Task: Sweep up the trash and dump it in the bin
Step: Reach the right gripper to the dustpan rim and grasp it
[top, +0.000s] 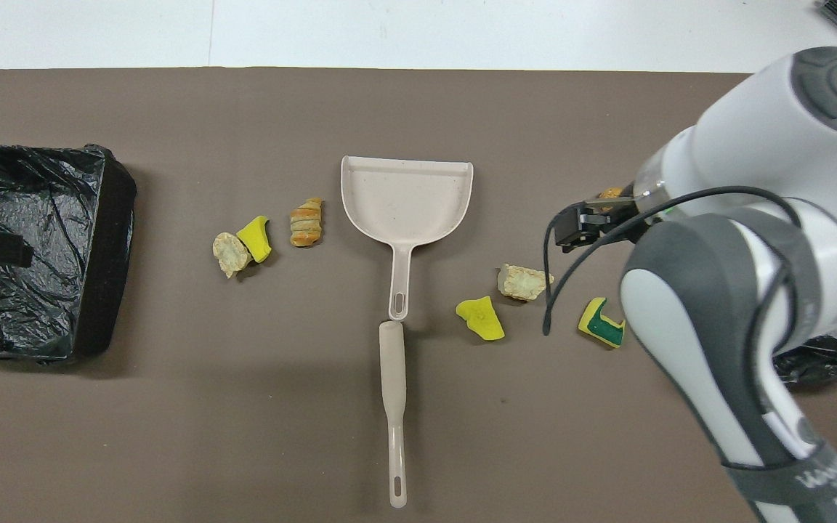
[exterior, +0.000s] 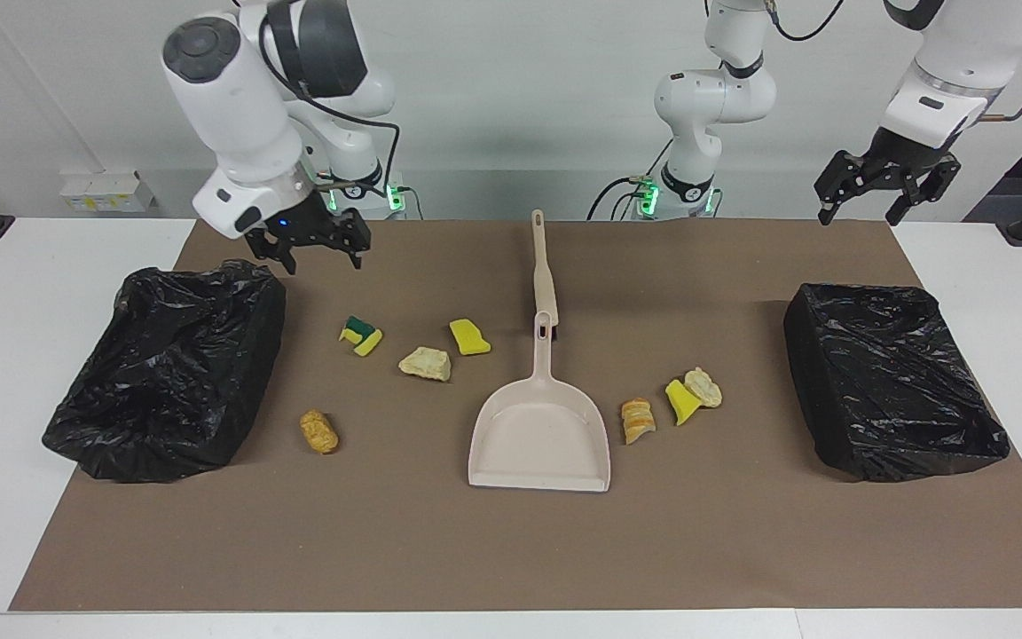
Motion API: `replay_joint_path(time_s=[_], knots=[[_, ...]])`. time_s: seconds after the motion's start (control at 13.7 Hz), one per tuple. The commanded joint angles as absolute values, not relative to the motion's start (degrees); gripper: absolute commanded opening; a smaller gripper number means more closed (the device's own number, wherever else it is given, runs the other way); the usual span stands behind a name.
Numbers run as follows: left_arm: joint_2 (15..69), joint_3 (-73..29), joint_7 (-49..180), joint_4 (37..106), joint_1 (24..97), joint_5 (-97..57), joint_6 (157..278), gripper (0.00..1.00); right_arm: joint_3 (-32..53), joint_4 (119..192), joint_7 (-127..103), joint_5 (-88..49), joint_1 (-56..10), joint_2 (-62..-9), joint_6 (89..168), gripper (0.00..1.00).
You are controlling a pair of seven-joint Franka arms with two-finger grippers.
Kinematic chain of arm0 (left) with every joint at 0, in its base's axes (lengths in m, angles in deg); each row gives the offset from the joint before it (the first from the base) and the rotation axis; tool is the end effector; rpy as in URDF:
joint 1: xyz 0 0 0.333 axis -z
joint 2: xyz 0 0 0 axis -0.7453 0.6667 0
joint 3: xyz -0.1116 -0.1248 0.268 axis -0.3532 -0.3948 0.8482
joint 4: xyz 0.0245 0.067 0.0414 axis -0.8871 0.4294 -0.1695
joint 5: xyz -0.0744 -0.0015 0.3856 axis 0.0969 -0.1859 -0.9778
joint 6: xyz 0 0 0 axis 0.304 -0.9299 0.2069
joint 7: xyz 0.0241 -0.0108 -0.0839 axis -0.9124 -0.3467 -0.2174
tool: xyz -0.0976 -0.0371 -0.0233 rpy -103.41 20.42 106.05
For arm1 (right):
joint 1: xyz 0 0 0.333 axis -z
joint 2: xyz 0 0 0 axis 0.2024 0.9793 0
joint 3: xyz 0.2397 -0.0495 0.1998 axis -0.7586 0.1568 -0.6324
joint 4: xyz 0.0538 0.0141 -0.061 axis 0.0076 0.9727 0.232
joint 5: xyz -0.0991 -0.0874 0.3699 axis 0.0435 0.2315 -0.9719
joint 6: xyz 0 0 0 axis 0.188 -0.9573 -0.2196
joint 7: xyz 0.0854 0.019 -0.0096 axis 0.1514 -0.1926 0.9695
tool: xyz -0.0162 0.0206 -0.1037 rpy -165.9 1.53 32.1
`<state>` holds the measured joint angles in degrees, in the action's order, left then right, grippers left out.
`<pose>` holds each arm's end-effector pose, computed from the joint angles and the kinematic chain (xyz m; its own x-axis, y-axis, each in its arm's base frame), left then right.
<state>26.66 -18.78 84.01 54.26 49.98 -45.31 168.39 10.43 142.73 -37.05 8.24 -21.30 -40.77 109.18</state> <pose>0.5237 -0.0175 0.6565 0.9958 -0.0806 0.0440 -0.0805 -0.9967 -0.0034 0.5853 0.1745 0.5276 0.9973 -0.0138 -0.0725 -0.0178 -0.9984 -0.0544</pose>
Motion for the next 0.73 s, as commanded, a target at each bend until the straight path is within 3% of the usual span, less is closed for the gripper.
replay_joint_path(time_s=[0.0, 0.66], knots=[[26.18, -18.93, 84.19, 54.49, 49.68, -45.77, 167.9, 1.0, 10.4, 142.27, -43.62, 7.94, -26.25, -37.77, 113.52, 1.0], [26.18, -18.93, 84.19, 54.49, 49.68, -45.77, 167.9, 1.0, 10.48, 134.89, -61.56, 9.0, -36.98, -24.15, 123.28, 1.0]])
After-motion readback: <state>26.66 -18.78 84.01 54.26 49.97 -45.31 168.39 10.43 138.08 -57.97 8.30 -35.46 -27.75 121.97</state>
